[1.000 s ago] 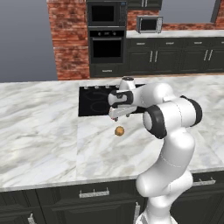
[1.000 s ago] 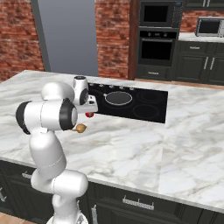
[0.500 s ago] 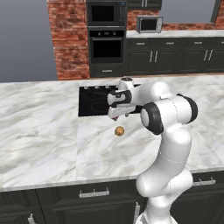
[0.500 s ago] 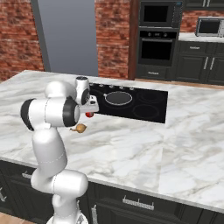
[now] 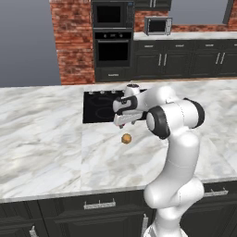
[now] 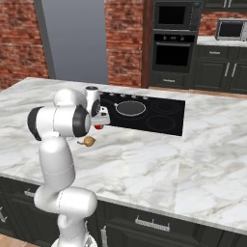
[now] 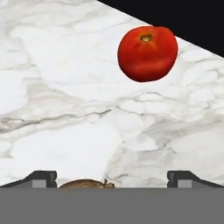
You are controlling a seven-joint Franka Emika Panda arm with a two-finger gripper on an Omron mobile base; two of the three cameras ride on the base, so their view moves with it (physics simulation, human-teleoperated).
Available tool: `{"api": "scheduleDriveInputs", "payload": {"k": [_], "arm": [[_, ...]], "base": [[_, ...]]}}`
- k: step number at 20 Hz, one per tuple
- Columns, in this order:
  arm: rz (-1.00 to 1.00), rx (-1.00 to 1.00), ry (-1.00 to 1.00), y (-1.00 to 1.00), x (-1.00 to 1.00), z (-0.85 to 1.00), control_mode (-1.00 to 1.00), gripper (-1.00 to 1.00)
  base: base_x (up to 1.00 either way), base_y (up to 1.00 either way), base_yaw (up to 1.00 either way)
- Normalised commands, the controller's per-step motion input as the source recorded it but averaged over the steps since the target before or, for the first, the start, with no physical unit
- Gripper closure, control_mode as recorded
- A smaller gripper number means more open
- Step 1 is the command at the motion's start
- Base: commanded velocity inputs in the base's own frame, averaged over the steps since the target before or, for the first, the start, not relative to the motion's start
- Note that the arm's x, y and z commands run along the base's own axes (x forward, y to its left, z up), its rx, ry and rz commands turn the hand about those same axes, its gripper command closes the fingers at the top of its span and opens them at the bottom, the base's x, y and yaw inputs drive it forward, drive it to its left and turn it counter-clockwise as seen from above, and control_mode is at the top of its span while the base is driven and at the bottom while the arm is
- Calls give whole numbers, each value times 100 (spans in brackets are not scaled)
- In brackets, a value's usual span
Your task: Place the pan on the center burner on the stove. Then place the tomato and the onion in the pan and turn on the center burner.
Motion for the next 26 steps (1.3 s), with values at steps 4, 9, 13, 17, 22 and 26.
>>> {"api": "scheduleDriveInputs", "payload": {"k": [4,9,13,17,22,26], "arm": [[0,0,0,0,18,-16,-100,-100],[0,0,0,0,25,-16,-100,-100],[0,0,0,0,27,-17,-100,-100],[0,0,0,0,26,-15,-100,-100],[0,0,0,2,29,-20,-100,-100],[0,0,0,5,28,-29,-100,-100]], "base": [[0,0,0],[0,0,0],[0,0,0],[0,0,0],[0,0,0],[0,0,0]]}}
